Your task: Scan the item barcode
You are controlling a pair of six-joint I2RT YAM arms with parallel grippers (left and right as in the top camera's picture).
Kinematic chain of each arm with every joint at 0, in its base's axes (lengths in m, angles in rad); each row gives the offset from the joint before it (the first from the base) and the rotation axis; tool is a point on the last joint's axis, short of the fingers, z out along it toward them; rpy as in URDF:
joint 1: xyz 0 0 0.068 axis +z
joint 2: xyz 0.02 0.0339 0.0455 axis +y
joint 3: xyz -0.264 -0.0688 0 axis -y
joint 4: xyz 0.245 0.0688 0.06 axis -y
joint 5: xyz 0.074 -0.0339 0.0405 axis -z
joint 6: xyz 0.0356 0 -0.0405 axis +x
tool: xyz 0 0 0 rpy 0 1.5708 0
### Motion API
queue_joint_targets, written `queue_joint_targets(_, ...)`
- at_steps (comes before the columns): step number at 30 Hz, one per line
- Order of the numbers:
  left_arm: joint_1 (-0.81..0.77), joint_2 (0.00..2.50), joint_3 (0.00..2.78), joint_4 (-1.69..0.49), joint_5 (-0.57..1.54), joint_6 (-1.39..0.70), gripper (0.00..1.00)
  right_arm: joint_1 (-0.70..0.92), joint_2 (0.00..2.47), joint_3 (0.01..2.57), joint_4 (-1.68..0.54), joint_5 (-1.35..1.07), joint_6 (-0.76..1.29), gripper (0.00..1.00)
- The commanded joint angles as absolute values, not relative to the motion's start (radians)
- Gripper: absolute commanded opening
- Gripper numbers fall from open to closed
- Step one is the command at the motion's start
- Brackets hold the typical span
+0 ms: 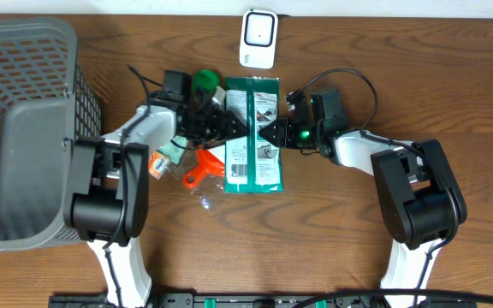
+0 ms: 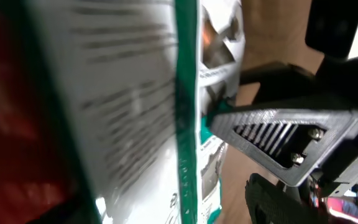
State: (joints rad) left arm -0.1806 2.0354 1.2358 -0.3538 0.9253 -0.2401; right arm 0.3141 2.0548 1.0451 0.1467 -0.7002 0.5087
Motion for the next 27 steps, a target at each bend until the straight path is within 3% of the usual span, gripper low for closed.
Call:
queue_joint_targets(1,-0.205,2.06,1.23,-0.356,0.931,-0.246,0.67,0.323,2.082,1.045,0.138,-0.709,0.517,0.38)
queue_joint_targets(6,-0.204,2.06,1.23,-0.356,0.915,-0.246,0.6,0.323,2.082,1.045,0.135,-0.709,0.517,0.31)
queue_joint_targets(10,-0.193,2.06,1.23,-0.356,0.897,-0.245,0.58,0.323,2.082,1.045,0.123,-0.708,0.516,0.16)
queue_joint_targets(16,-0.178,2.06,1.23,-0.356,0.897,-0.246,0.51,0.321,2.082,1.045,0.12,-0.708,0.516,0.04)
queue_joint_targets(24,-0.175,2.06,1.23,-0.356,0.897,-0.246,0.47,0.321,2.082,1.045,0.121,-0.709,0.516,0.01)
queue_joint_targets(27,-0.175,2.06,1.23,-0.358,0.898,-0.25,0.36,0.321,2.082,1.045,0.13,-0.722,0.516,0.01)
